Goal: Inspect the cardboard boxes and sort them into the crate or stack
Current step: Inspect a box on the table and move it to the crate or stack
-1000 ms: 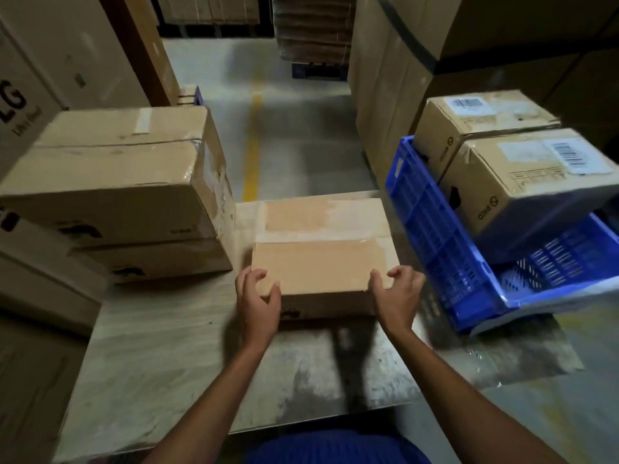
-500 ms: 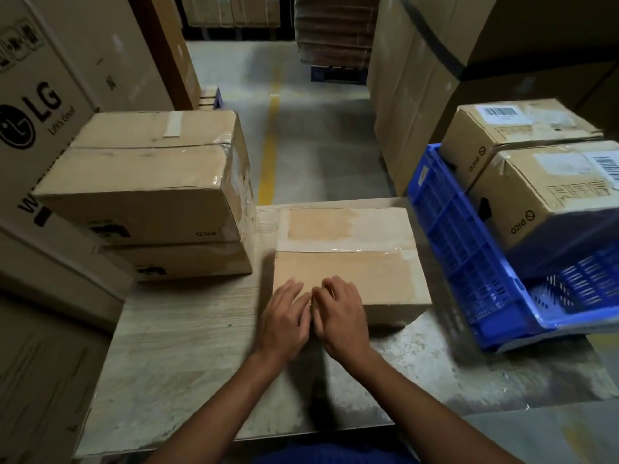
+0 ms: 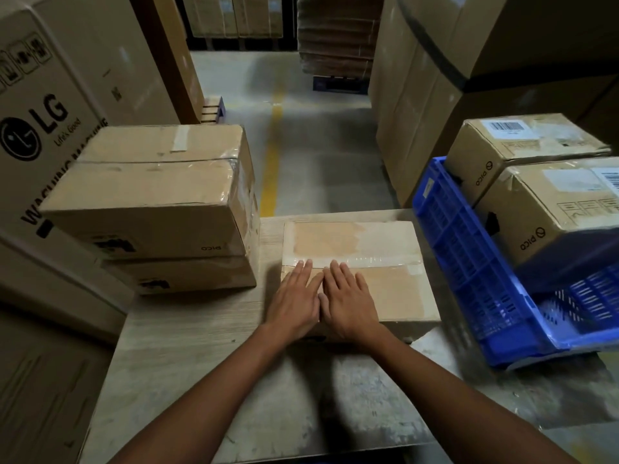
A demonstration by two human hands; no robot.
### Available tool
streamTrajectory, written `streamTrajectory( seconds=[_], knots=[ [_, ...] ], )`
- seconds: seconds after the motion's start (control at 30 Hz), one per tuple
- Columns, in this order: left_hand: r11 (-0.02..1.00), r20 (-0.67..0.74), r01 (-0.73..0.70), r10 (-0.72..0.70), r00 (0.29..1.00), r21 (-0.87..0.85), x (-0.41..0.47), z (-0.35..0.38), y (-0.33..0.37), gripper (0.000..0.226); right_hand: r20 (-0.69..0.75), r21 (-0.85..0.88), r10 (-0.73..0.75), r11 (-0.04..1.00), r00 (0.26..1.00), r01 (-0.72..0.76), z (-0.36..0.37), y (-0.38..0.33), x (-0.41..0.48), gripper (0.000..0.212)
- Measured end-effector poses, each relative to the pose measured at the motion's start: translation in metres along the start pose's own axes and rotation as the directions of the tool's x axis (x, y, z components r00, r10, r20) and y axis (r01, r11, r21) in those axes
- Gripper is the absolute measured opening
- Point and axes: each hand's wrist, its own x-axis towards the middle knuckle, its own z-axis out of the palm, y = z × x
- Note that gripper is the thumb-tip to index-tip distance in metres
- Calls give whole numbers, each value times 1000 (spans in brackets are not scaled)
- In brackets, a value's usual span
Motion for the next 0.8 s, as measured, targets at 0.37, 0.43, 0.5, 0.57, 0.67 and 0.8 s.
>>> streamTrajectory(
  seconds=[0.37, 0.43, 0.5, 0.57, 0.67, 0.8],
  knots=[
    [997, 91, 50, -55, 994, 65, 61, -15, -6, 62, 230, -153, -33, 986, 973, 69, -56, 28, 60, 97],
    [995, 86, 60, -67, 994, 82, 63, -13, -5, 64, 260, -159, -40, 984, 965, 84, -50, 35, 62, 98],
    [993, 90, 65, -74, 993, 101, 67, -15, 0, 63, 253, -152, -50, 984, 966, 91, -47, 39, 62, 98],
    [988, 93, 79, -91, 991, 129, 71, -18, 6, 60, 255, -106, -60, 990, 965, 90, -48, 40, 63, 97],
    [991, 116, 83, -95, 989, 108, 82, -23, 16, 57, 209, -29, -58, 997, 976, 65, -60, 48, 65, 88],
    [998, 188, -11, 0, 982, 59, 98, -18, 39, 60, 168, -28, 97, 995, 981, -93, -67, 78, 55, 83]
  ],
)
